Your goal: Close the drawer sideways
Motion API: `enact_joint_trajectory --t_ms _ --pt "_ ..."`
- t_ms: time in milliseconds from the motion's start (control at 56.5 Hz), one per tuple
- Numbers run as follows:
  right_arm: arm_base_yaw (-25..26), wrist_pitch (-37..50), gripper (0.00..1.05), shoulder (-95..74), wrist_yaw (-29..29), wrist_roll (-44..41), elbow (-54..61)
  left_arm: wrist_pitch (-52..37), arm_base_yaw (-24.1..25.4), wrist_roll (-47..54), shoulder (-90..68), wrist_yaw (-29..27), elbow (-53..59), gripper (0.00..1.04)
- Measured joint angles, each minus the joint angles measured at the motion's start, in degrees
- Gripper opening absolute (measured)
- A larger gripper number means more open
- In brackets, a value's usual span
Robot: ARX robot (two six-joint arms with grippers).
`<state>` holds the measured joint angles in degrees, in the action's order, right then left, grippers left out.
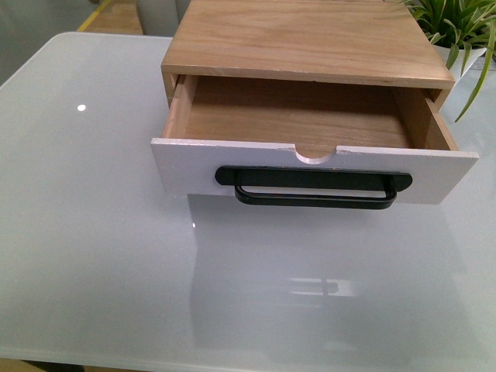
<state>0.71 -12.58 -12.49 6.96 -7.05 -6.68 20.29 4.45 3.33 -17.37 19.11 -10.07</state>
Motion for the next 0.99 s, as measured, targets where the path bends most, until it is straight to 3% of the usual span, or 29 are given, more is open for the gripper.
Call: enact_joint_trajectory --t_ms 195,460,991 --pt "0.57 14.99 0.96 -22.67 4.76 -18.18 -2.67 -8.63 -5.25 10.43 -16.72 8.90 -4.61 0.96" --pt "-4.26 31.23 0.96 -50.58 5.07 -40.26 -7.63 -28.87 -9.40 25.51 -43.65 12.46 -8.04 0.96" --pt "-13.51 37.11 0.96 -73.00 4.35 -60.39 -14.58 -46.90 -21.31 37.40 -71.25 12.28 -15.69 0.96"
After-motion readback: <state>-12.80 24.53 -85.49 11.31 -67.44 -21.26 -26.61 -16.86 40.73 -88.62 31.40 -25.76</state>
